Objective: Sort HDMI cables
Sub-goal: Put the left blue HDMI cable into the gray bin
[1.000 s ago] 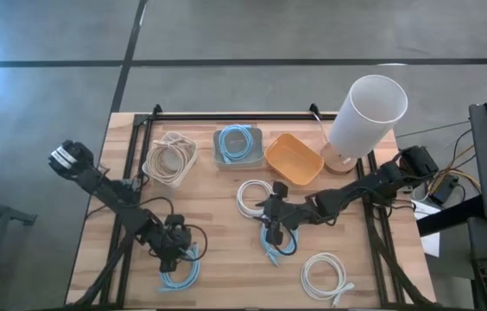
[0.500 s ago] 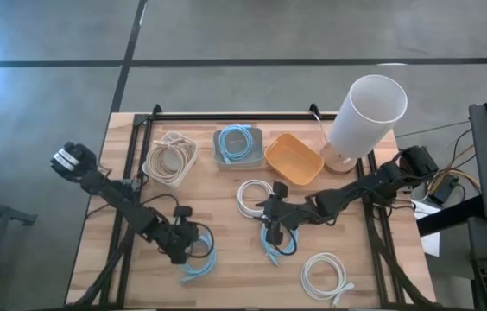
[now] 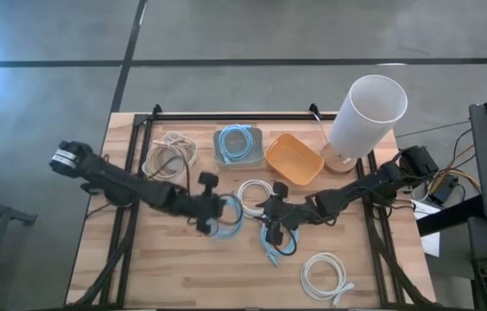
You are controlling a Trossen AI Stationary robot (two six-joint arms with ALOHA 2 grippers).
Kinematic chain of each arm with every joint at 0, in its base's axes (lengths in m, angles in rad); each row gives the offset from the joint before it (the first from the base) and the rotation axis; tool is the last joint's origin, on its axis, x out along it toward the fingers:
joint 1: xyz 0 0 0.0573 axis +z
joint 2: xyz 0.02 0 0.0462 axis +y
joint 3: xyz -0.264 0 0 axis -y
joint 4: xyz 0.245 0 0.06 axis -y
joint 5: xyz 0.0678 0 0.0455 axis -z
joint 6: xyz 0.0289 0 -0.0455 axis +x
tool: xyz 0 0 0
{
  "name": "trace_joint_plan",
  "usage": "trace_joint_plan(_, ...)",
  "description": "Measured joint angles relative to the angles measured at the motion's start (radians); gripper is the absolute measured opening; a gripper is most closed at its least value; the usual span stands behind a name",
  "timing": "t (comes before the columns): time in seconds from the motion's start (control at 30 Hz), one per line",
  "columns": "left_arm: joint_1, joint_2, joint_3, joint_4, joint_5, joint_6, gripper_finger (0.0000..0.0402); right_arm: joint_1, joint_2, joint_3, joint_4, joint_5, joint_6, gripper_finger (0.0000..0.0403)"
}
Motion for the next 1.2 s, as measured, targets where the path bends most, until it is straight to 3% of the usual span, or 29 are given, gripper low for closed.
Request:
trace_joint_plan(0.23, 0.171, -0.001, 0.161, -0.035, -0.122, 0.326, 0.0006, 0.0, 0.0, 0.0, 0.0, -0.003, 0.038, 0.0152)
trace_joint_plan(0.33, 0.255, 0.0, 0.198, -0.047, -0.12, 0.438, 0.0008, 0.0, 0.0, 0.0, 0.0, -0.003, 0.041, 0.0147)
trace_joint_plan(0.5, 0.385, 0.005, 0.203, -0.031, -0.112, 0.766, 0.0006, 0.0, 0.0, 0.0, 0.0, -0.003, 0.041, 0.0139)
trace_joint_plan(0.7, 0.488, 0.011, 0.206, 0.117, -0.095, 0.792, 0.0007, 0.0, 0.0, 0.0, 0.0, -0.003, 0.041, 0.0132)
trace_joint_plan(0.93, 0.514, 0.017, 0.22, 0.199, -0.034, 0.788, 0.0007, 0.0, 0.0, 0.0, 0.0, -0.002, 0.038, 0.0137)
trace_joint_plan(1.2, 0.573, 0.1, 0.196, 0.238, -0.043, 0.803, 0.0007, 0.0, 0.0, -0.002, 0.001, -0.002, 0.041, 0.0127)
